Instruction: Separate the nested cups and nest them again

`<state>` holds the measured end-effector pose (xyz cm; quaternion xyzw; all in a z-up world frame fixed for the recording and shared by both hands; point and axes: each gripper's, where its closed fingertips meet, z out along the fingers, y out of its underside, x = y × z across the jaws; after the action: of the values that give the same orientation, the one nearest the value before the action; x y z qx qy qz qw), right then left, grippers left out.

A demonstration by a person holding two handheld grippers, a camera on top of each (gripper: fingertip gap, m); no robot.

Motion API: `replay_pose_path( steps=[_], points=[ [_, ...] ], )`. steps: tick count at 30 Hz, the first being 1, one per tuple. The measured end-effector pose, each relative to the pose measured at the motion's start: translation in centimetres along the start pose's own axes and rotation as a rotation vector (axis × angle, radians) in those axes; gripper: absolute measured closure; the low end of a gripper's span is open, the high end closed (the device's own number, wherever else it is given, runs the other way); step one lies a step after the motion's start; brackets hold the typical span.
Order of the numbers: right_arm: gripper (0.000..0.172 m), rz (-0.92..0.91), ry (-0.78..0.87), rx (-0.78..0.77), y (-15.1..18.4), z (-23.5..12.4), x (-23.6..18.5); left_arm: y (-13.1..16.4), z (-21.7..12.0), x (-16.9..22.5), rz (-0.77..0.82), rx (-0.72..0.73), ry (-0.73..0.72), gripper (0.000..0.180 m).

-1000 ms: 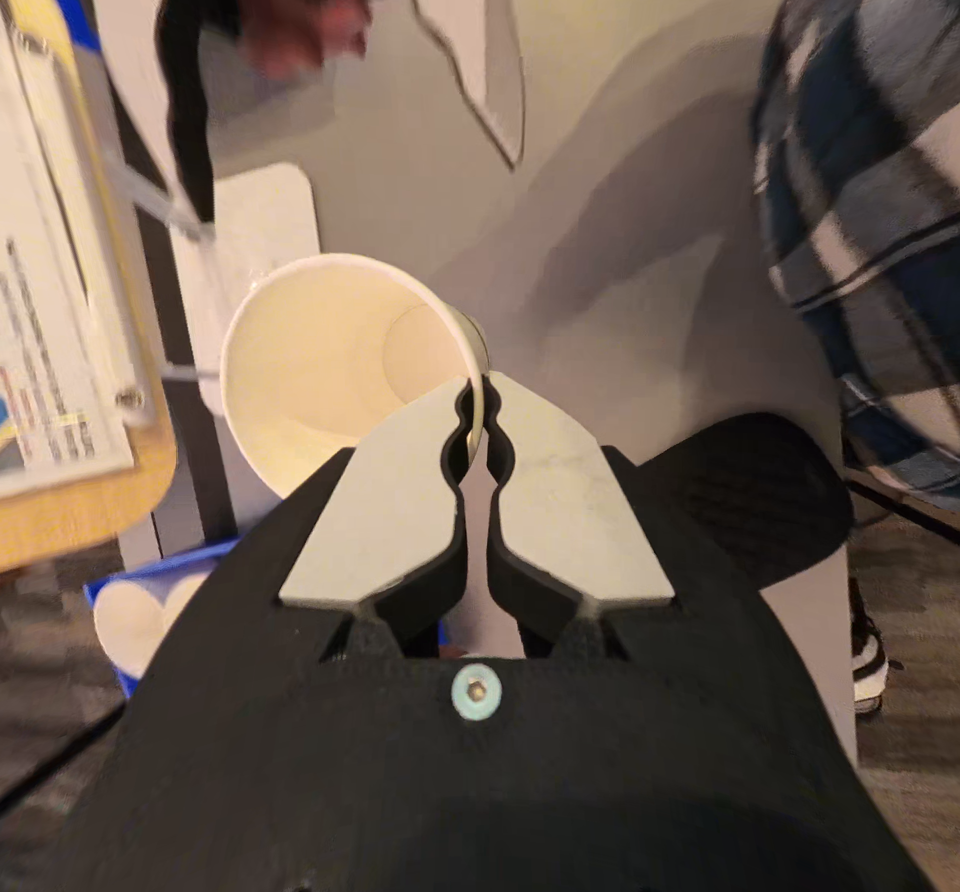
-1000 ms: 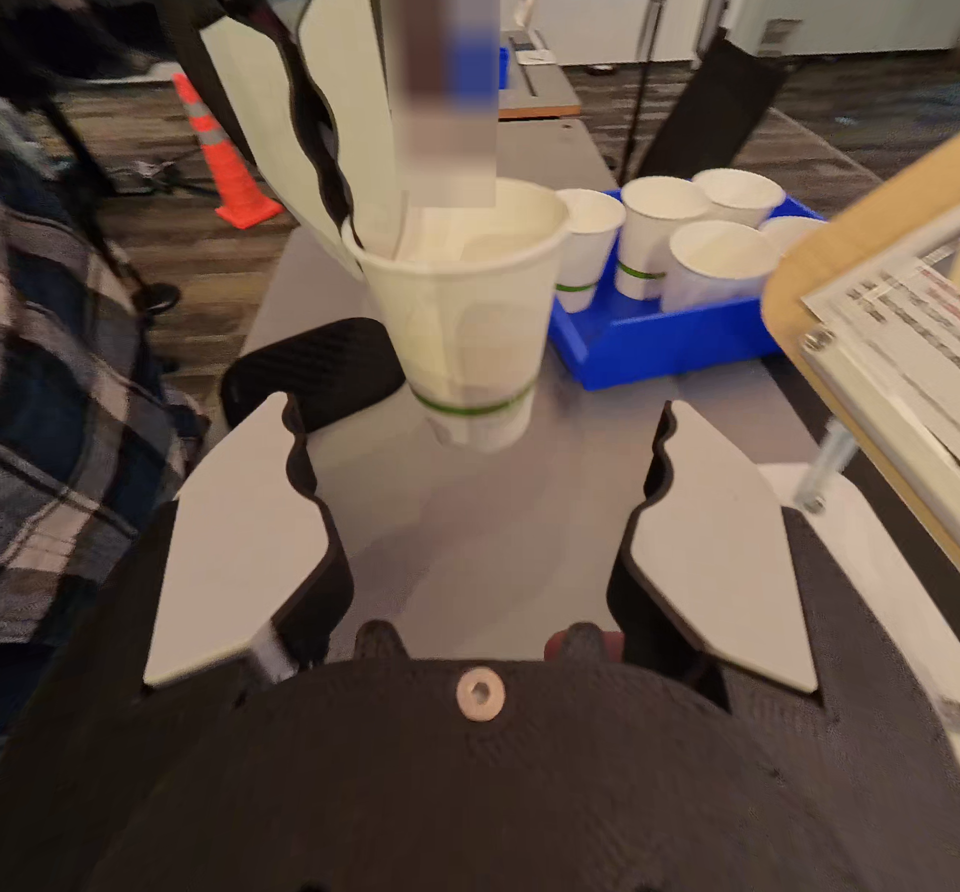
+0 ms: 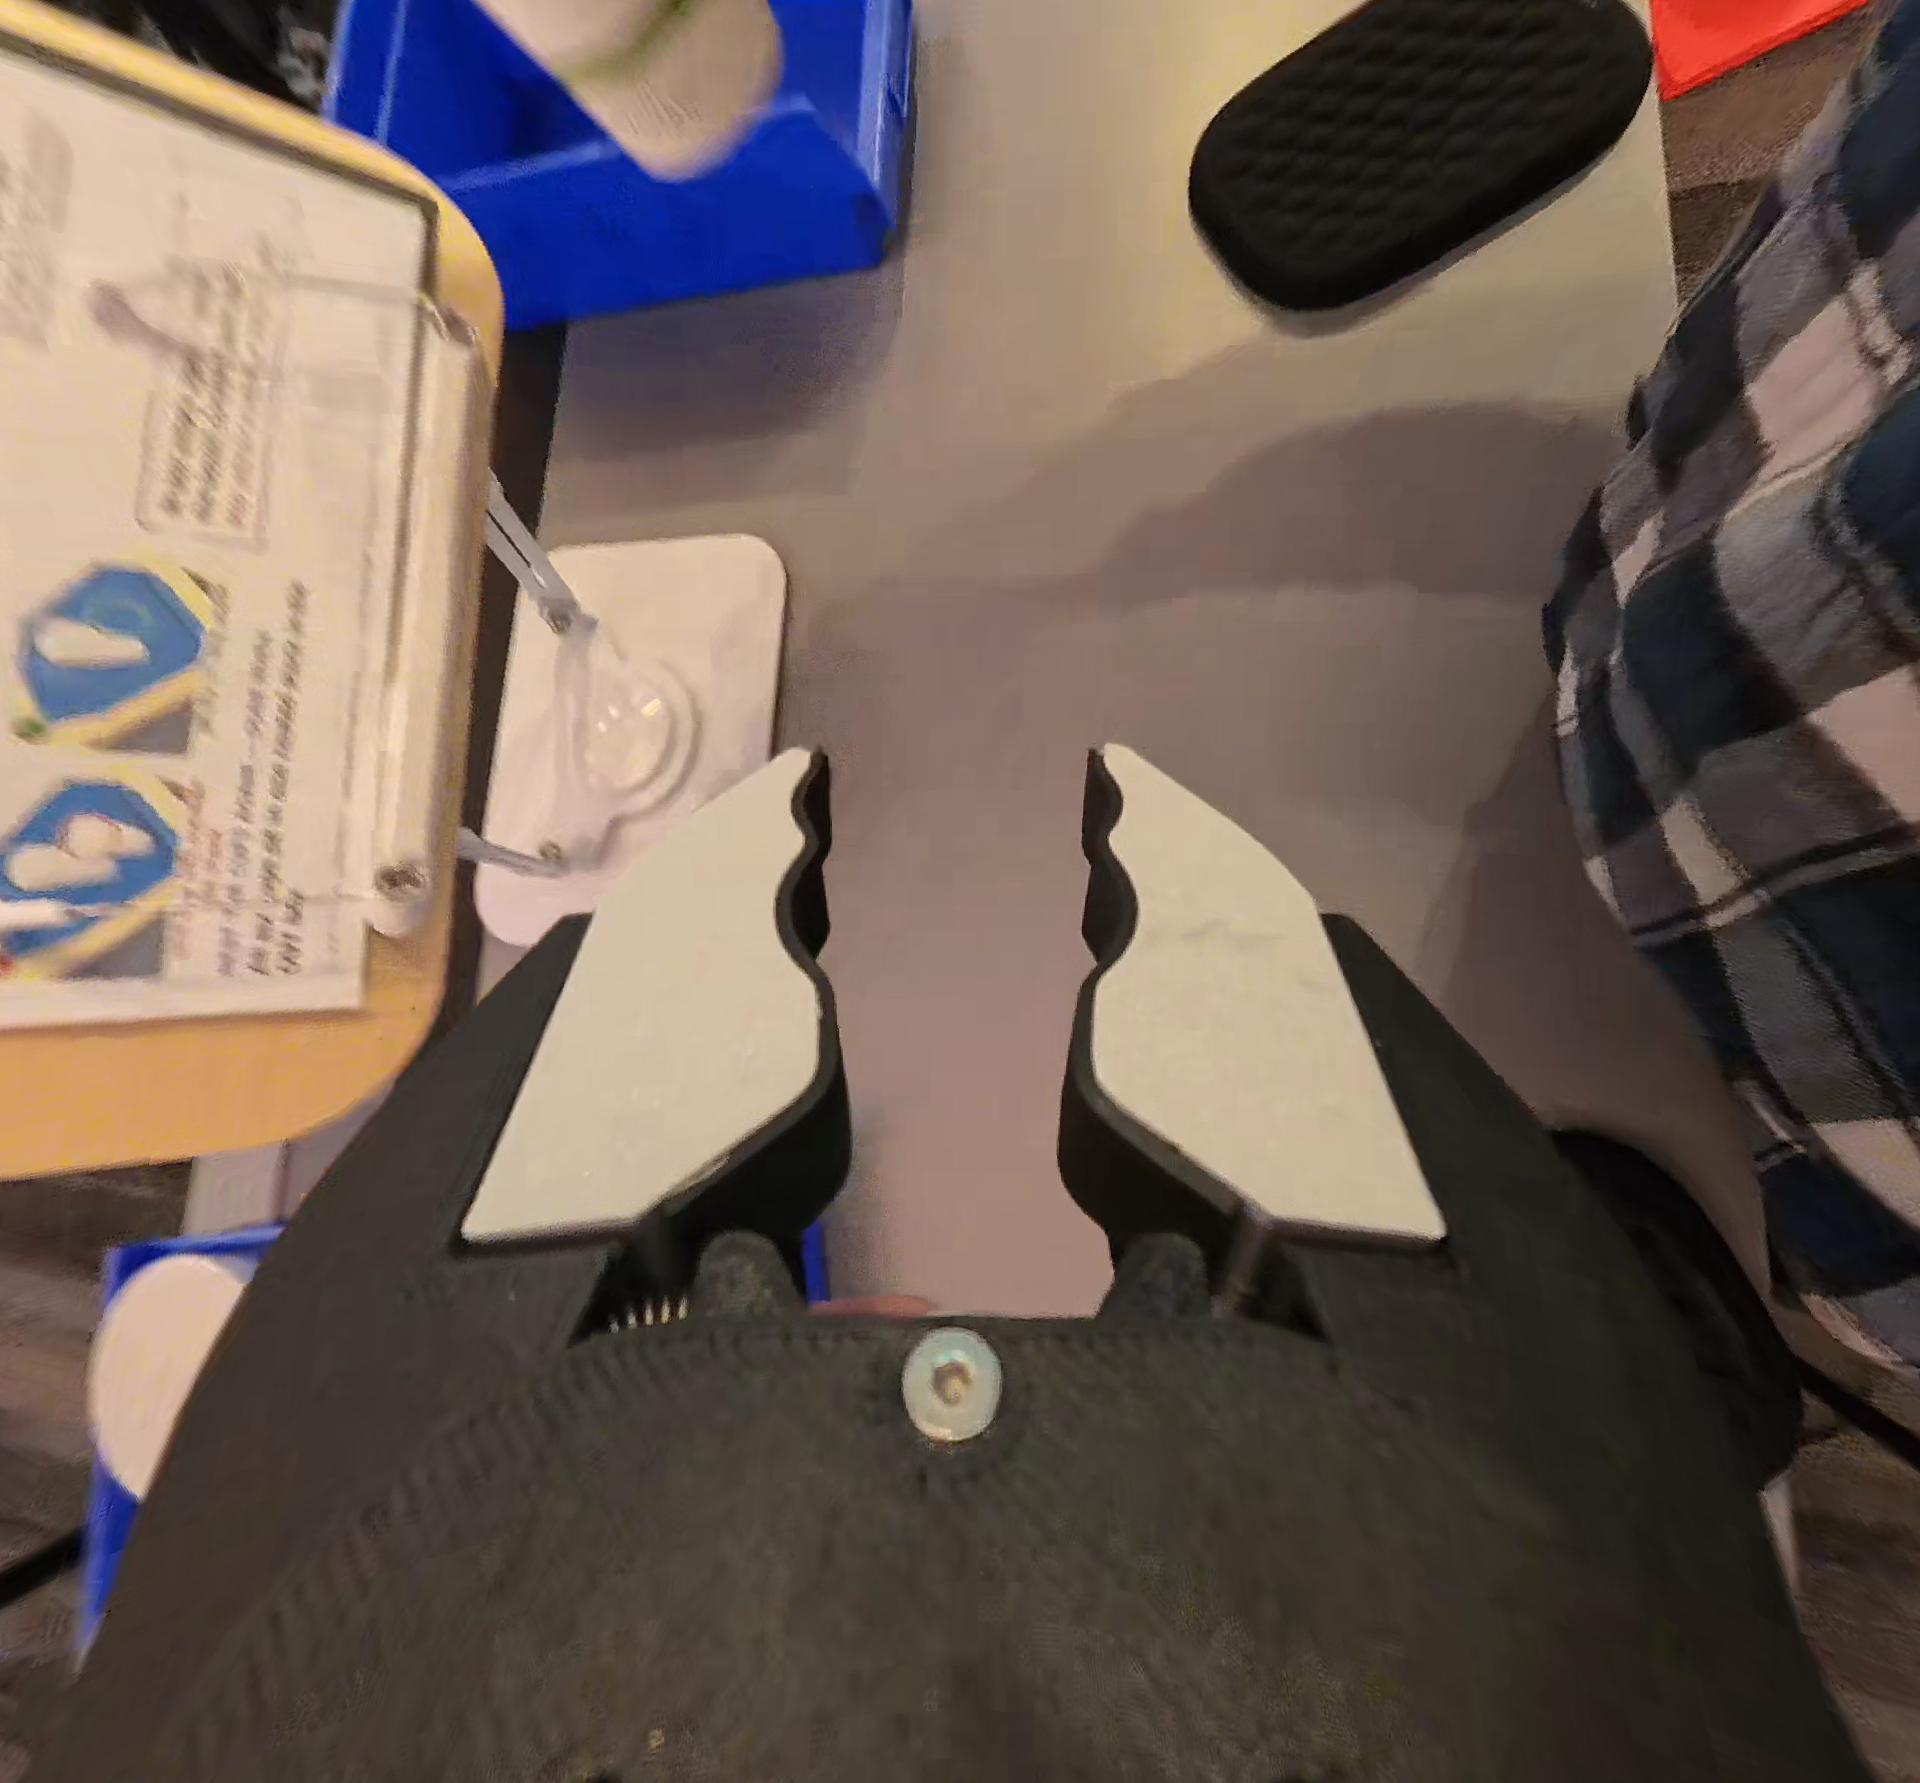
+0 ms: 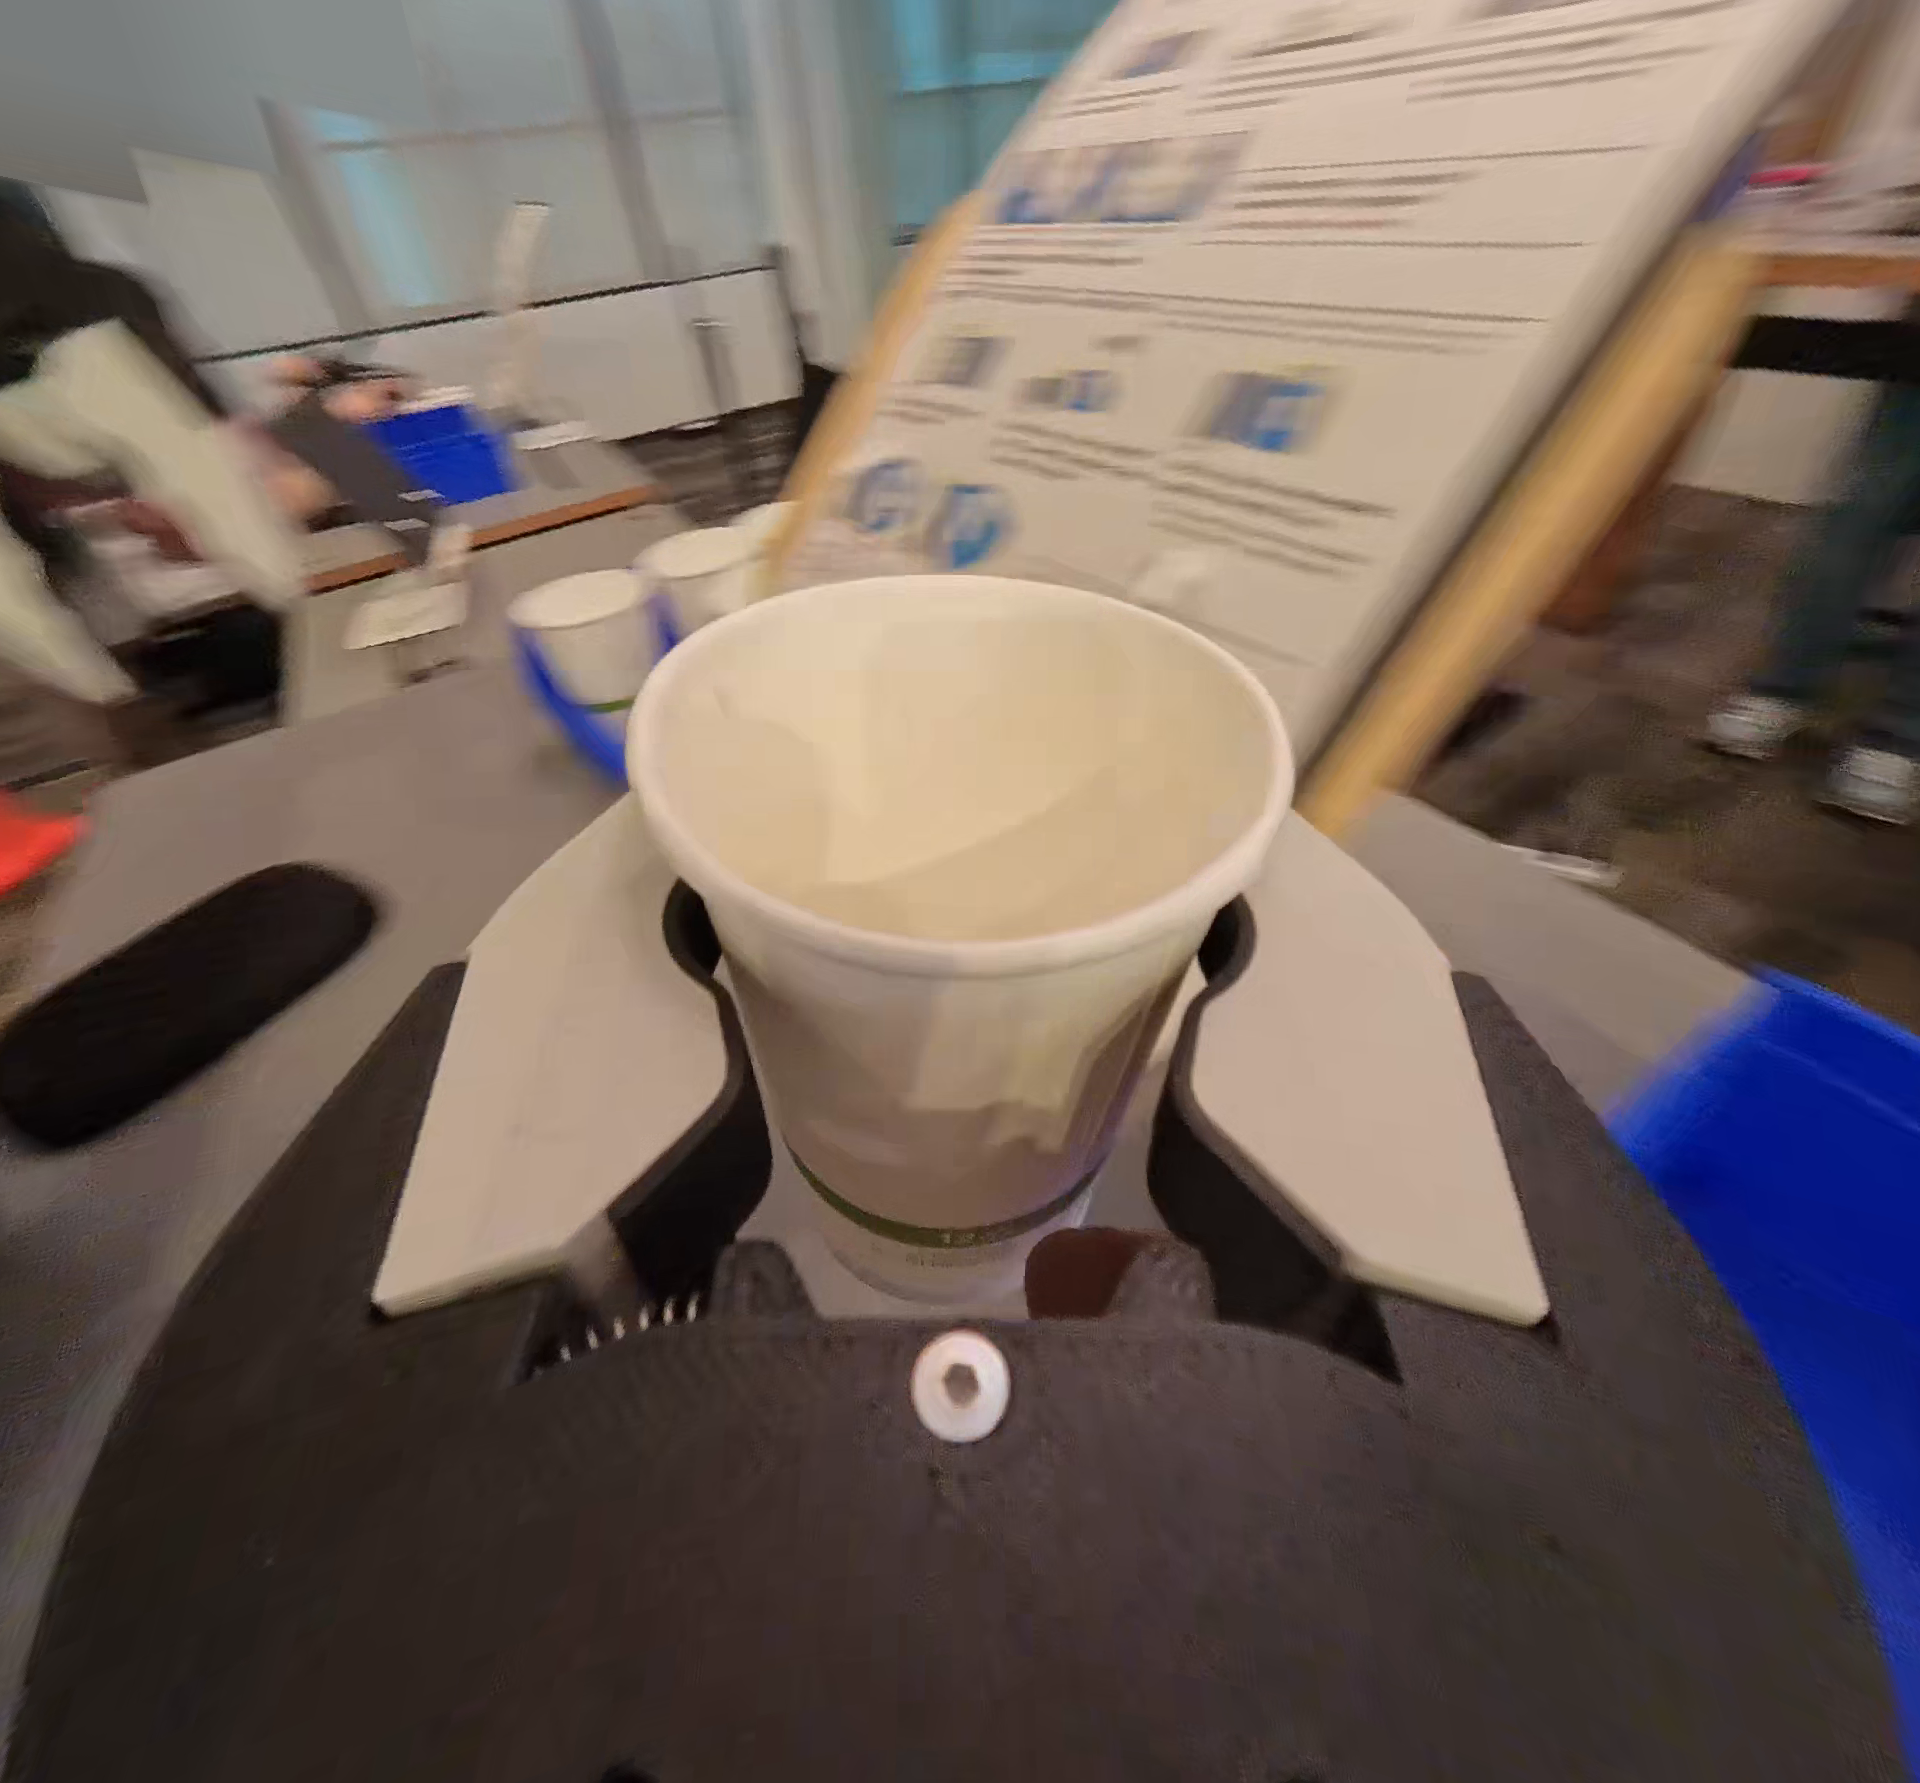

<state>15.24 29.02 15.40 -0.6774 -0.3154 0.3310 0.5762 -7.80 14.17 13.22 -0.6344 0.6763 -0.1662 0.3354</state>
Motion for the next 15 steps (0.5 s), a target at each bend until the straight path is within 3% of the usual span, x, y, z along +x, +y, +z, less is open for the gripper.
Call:
replay_pose_path(
  steps=[1, 6, 13, 15],
  points=[
    [0.079, 0.007, 0.090, 0.015, -0.1, -1.0, 3.0, 0.9, 0.4, 0.4, -0.026, -0.012, 0.008, 0.134],
    [0.079, 0.080, 0.403, -0.005, 3.0, -4.6, 14.7, 3.8, 2.2, 1.8, -0.132, -0.020, 0.010, 0.135],
    [0.078, 0.157, 0.564, -0.183, 10.4, -3.9, 21.8, 6.2, 3.8, 3.9, -0.192, -0.067, 0.020, 0.135],
    [0.078, 0.178, 0.589, -0.172, 11.2, -3.6, 22.8, 6.1, 3.9, 4.1, -0.216, -0.053, 0.023, 0.135]
  ],
)
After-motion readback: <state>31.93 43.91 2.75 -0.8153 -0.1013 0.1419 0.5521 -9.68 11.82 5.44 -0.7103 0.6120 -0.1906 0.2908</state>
